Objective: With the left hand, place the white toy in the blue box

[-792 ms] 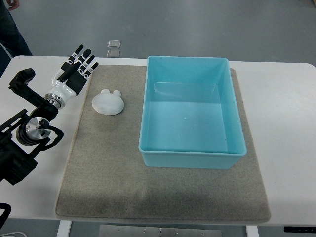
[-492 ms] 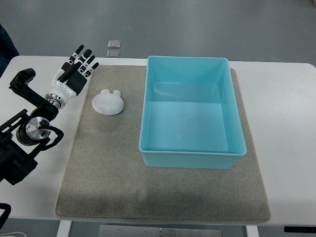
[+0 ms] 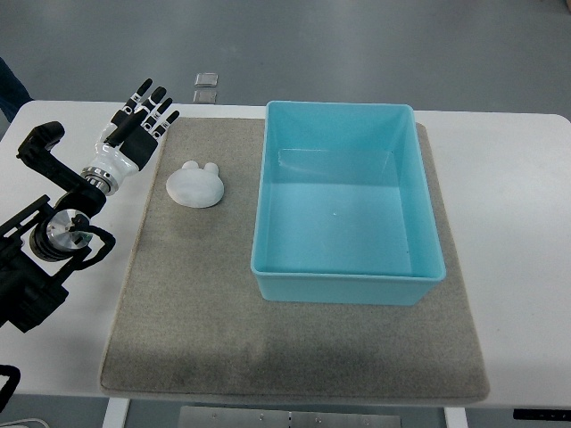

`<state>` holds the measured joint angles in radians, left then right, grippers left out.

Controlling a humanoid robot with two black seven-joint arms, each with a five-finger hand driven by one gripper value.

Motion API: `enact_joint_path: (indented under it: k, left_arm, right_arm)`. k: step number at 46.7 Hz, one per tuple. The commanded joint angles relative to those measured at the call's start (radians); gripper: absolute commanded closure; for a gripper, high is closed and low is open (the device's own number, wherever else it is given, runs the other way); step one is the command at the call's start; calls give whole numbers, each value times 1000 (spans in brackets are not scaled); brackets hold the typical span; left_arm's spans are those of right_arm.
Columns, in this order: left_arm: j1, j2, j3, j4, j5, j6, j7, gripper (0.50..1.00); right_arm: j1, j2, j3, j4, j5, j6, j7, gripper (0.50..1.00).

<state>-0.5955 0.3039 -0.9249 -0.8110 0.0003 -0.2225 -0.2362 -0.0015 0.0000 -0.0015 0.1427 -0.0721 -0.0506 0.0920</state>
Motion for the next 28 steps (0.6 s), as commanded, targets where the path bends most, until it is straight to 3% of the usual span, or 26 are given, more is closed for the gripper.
enact_joint_path:
  k: [1,14,23,28]
  left_arm:
    - [-7,0,0,4,1,0,0,506]
    - [-35,9,11,7,18,-26,0,506]
    - [-32,5,15,79,17,-185,0,506]
    - [-33,1,15,85,15,-186,0,506]
  right_arm:
    - [0,0,0,0,0,0,0,564]
    - [0,0,0,0,0,0,0,564]
    - [0,0,0,0,0,0,0,564]
    - [0,0,0,0,0,0,0,564]
